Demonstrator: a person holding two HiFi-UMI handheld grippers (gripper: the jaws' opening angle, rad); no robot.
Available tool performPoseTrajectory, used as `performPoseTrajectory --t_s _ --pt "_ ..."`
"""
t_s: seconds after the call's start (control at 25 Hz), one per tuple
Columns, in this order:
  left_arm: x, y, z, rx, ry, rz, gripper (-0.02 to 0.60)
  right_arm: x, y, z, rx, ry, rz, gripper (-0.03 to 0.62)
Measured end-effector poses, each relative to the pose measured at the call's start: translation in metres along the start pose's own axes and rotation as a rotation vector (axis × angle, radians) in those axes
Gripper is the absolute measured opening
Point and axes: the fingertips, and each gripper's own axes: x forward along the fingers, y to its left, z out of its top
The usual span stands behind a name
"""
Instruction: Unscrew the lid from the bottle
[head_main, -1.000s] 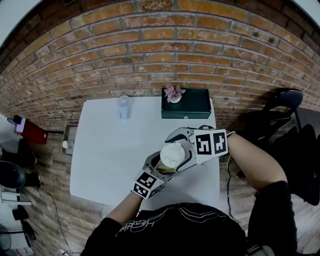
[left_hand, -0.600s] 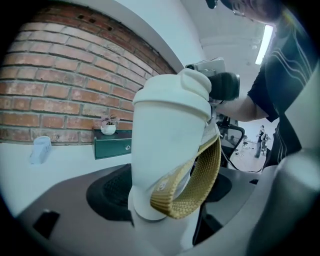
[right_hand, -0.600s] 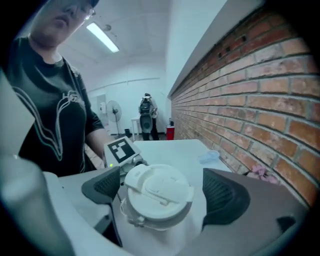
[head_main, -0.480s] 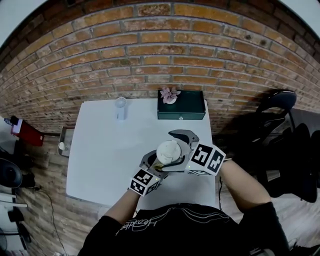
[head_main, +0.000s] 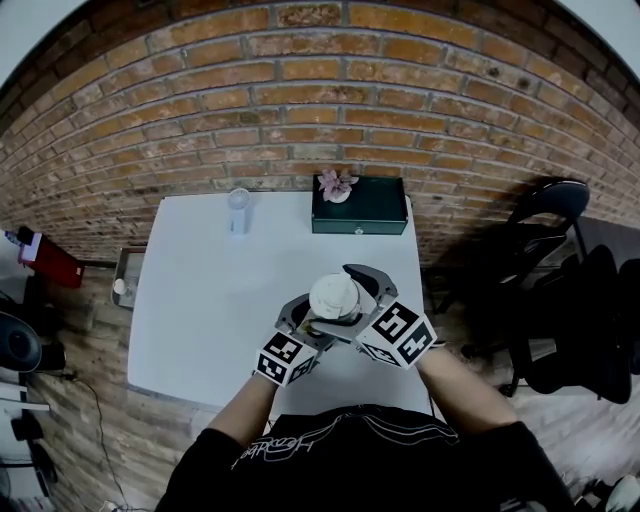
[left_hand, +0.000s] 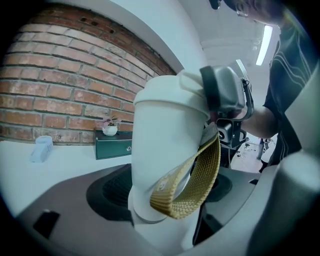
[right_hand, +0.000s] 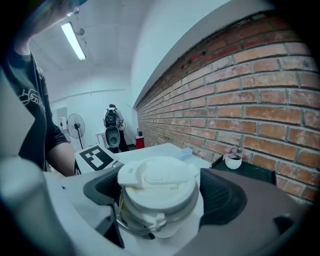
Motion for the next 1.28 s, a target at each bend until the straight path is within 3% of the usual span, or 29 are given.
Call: performPoseTrajectory --t_s 0.04,0.32,0.76,1.12,1.28 --pt "0.0 0.0 0.0 -0.001 0.001 0.0 0.377 0.0 0.0 -0.001 0.002 -0.001 -0.004 0.449" --pt "-0.001 0.0 0.0 -0.005 -0.004 0.004 0.377 0.002 0.0 -0.005 -0.06 0.008 -0.037 0.445" --pt "0.0 -0.001 0.0 -0.003 -0.005 0.003 0.377 0.0 -0.001 -0.004 -0.052 -0.011 -0.019 0.443" --pt "-0.002 0.002 -0.003 -0.025 0.036 -0.029 0.377 -0.02 -0.004 0.036 -0.009 -0.103 0.015 0.443" --pt "-0.016 0.009 -0.004 -0.043 0.038 0.007 0.377 -0.036 -0.002 0.06 -0.049 -0.157 -0.001 0.443"
